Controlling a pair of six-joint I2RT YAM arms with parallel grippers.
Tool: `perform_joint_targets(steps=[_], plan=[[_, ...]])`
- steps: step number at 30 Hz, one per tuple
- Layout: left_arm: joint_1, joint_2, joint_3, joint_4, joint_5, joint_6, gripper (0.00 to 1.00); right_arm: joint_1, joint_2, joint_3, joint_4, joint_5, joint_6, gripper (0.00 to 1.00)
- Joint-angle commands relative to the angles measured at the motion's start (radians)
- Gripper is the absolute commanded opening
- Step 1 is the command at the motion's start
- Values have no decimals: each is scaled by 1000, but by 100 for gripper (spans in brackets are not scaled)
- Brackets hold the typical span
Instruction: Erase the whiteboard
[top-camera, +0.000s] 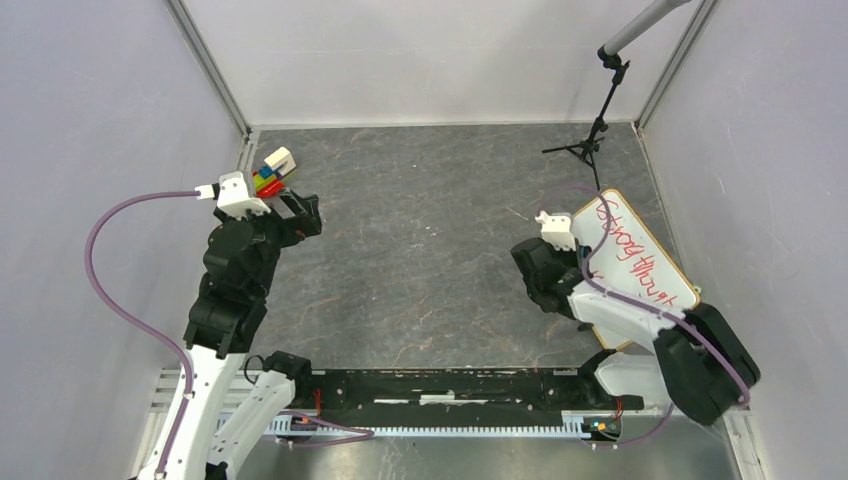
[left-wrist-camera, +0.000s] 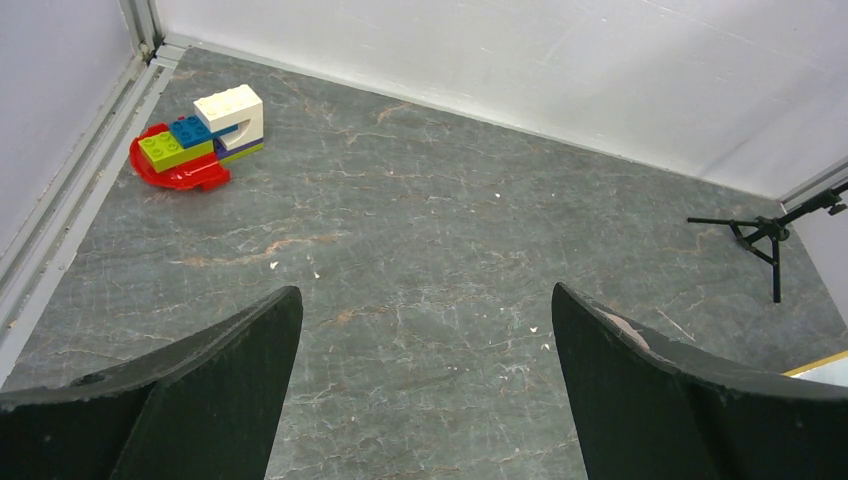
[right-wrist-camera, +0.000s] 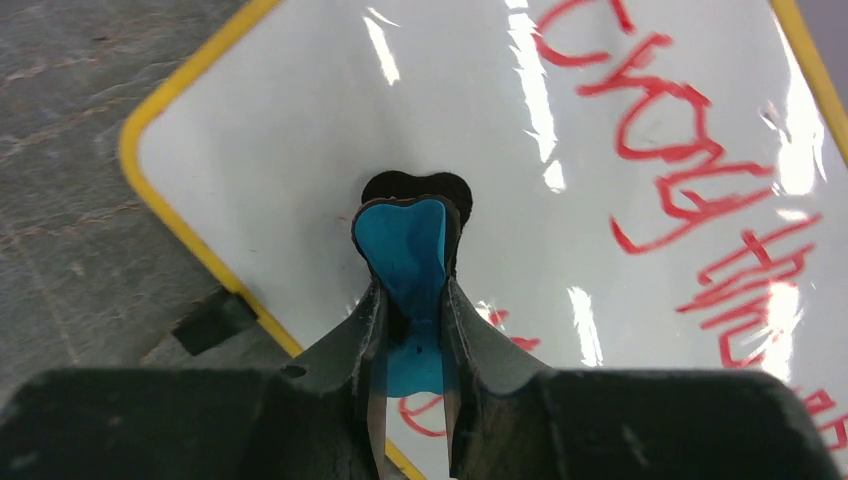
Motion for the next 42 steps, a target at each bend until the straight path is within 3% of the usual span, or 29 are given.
perform_joint_targets(steps=[1, 6, 13, 16, 19, 21, 24, 27, 32, 36, 42], plan=[[-4, 3, 16, 34, 21, 0, 100, -28, -143, -64, -108, 100, 150, 16], [-6, 7, 14, 39, 32, 0, 100, -60, -209, -116, -104, 76, 162, 16], [-6, 25, 4, 60, 100, 10, 100, -2, -96, -86, 77, 0, -4, 15], [-6, 69, 1, 96, 242, 25, 100, 15, -35, -63, 169, -65, -71, 15], [-6, 147, -1, 155, 492, 29, 100, 14, -24, -50, 217, -82, -82, 15], [-7, 217, -4, 199, 636, 4, 100, 13, -35, -46, 199, -44, -66, 15], [-37, 302, -33, 280, 723, -90, 100, -3, -77, -42, 113, 15, 19, 14], [-137, 383, -78, 382, 703, -170, 100, -50, -142, -71, 39, 5, 116, 14], [-389, 567, -171, 722, 619, -208, 99, -99, -280, -129, -63, -20, 232, 13], [-569, 771, -131, 930, 593, -116, 98, -115, -381, -159, -154, 1, 300, 14], [-660, 1134, 63, 1083, 644, -73, 92, -122, -503, -175, -157, 12, 258, 13]])
